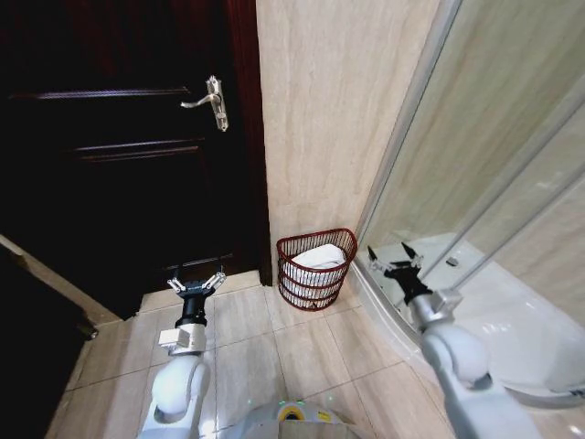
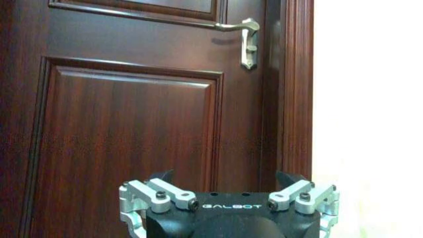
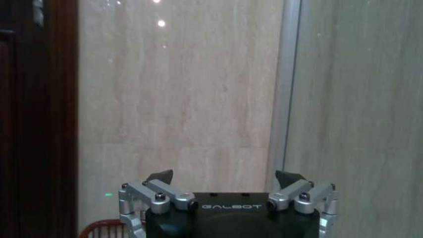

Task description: Discard the used towel into the hamper.

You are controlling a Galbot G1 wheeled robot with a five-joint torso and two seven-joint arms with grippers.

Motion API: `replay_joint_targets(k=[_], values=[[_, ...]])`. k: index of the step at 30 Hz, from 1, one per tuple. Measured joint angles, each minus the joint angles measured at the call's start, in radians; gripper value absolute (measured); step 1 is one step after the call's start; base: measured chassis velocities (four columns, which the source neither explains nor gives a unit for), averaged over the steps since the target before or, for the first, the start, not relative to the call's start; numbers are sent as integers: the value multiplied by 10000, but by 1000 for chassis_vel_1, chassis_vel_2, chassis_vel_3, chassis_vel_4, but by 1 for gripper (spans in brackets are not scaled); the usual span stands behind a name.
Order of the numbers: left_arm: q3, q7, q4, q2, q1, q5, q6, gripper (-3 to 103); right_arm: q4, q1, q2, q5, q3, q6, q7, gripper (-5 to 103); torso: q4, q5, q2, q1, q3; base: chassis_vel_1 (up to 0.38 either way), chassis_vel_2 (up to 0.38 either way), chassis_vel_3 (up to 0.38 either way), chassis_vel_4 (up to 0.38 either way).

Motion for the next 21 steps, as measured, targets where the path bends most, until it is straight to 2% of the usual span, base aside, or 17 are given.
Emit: replay_joint_targets(k=[1, 2, 4, 6, 7, 9, 15, 21], values=[[-5, 19, -12, -13, 18, -4, 4, 100, 82, -87, 221, -273, -42, 61, -41, 100, 0, -1, 0, 0, 0, 0, 0, 0, 0], [-33, 50, -29, -14, 41, -69, 15, 100, 239, -313, 750, -951, -78, 273, -237, 100, 1, -3, 1, 1, 1, 0, 0, 0, 0], [-43, 54, -39, -9, 45, -114, 29, 100, 272, -374, 883, -1105, -74, 332, -320, 100, -1, -2, 1, 1, 1, 0, 0, 0, 0], [-79, 126, -69, 26, 50, -257, 114, 100, 444, -633, 1474, -1728, 7, 616, -712, 100, -2, -1, 3, 1, 2, 0, 0, 0, 0], [-79, 126, -69, 26, 50, -257, 114, 100, 444, -633, 1474, -1728, 7, 616, -712, 100, -2, -1, 3, 1, 2, 0, 0, 0, 0], [-98, 431, -207, -150, 66, -125, 267, 100, 615, -812, 1927, -1896, 10, 738, -873, 100, -1, -2, 5, 2, 3, 0, 0, 0, 0], [94, 581, -582, -448, 144, 85, 409, 100, 624, -1024, 2421, -1979, 98, 1037, -1217, 100, -2, 2, 7, 2, 3, 0, 0, 0, 0], [104, 657, -351, -512, 168, 112, 46, 100, 555, -1150, 2512, -1534, 711, 1228, -1460, 100, 0, 1, 7, 4, 5, 0, 0, 0, 0]])
